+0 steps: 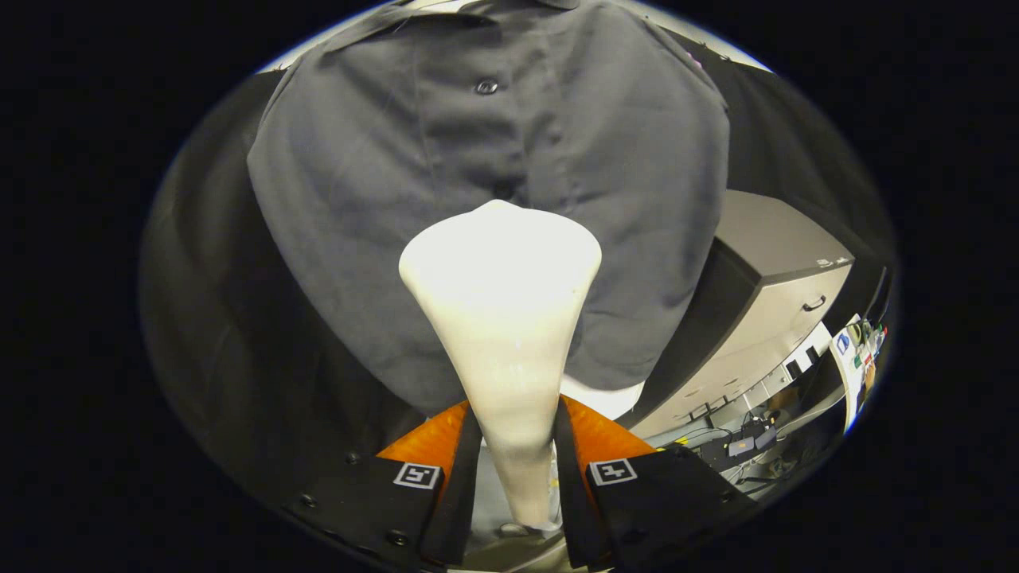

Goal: Iron the clothes twice with a garment steamer, once on the left side and once on the right side.

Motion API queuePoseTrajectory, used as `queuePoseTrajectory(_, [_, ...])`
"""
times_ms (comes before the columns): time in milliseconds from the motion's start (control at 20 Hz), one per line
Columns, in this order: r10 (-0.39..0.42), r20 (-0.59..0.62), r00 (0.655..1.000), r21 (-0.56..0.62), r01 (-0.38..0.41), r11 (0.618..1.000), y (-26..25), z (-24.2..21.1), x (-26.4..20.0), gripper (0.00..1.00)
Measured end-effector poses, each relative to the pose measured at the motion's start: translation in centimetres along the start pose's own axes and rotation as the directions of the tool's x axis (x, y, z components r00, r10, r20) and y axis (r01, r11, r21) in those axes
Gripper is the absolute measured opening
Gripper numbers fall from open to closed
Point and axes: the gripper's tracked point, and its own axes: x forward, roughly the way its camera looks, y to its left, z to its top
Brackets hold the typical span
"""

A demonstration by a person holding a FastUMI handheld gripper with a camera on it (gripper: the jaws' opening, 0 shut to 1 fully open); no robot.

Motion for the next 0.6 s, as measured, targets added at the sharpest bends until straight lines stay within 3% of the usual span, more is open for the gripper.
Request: queuePoseTrajectory(600, [-0.053, 0.19, 0.98, 0.071, 0.04, 0.997, -10.9, 11.2, -5.4, 0.54])
